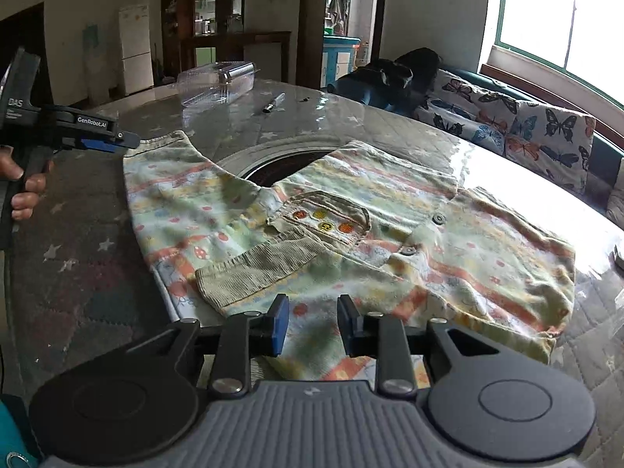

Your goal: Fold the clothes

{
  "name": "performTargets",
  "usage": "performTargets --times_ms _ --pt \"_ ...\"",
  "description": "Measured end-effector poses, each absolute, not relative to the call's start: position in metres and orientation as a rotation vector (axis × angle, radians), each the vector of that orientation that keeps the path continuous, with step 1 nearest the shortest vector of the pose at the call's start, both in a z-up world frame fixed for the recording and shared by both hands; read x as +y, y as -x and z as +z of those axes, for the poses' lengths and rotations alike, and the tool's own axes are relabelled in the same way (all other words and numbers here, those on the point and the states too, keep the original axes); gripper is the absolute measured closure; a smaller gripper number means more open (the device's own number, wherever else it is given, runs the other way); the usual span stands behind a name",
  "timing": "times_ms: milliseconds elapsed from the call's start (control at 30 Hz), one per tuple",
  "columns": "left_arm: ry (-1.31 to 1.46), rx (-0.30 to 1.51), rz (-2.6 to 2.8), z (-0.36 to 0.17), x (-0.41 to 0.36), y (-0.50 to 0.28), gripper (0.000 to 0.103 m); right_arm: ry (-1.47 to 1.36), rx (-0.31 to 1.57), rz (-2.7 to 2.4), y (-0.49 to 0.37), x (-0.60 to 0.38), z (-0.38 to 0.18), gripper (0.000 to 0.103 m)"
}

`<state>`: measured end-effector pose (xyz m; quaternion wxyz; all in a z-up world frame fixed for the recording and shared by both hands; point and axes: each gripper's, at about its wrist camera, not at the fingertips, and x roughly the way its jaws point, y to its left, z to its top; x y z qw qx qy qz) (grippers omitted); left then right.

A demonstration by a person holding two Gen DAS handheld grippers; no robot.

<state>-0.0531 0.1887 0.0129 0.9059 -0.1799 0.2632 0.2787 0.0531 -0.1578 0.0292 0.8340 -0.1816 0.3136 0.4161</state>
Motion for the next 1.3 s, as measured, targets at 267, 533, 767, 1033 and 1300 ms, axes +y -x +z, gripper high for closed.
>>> performTargets --times_ms 267,533,767,1033,1300 --pt "0.399 0.562 0.655 0.004 0.216 0.047 0.056 0.366 0.667 0.868 -0.055 -0.162 0.031 0.076" --pt "0.438 0.569 0.673 -0.002 0.224 0.044 0.072 0.353 0.677 0.866 -0.054 -0.163 0.03 0.076" --pt "0.465 0.534 0.648 0.001 0.225 0.048 0.095 0.334 0.67 0.857 -0.053 -0.169 0.034 0.076" --pt "0.498 0.448 0.38 0.05 0.182 0.049 0.097 0.273 0.666 0.819 -0.057 -0.186 0.041 0.076" --pt "0.534 0.441 -0.019 0.088 0.099 0.022 0.098 0.207 0.65 0.741 -0.064 -0.221 0.046 0.076"
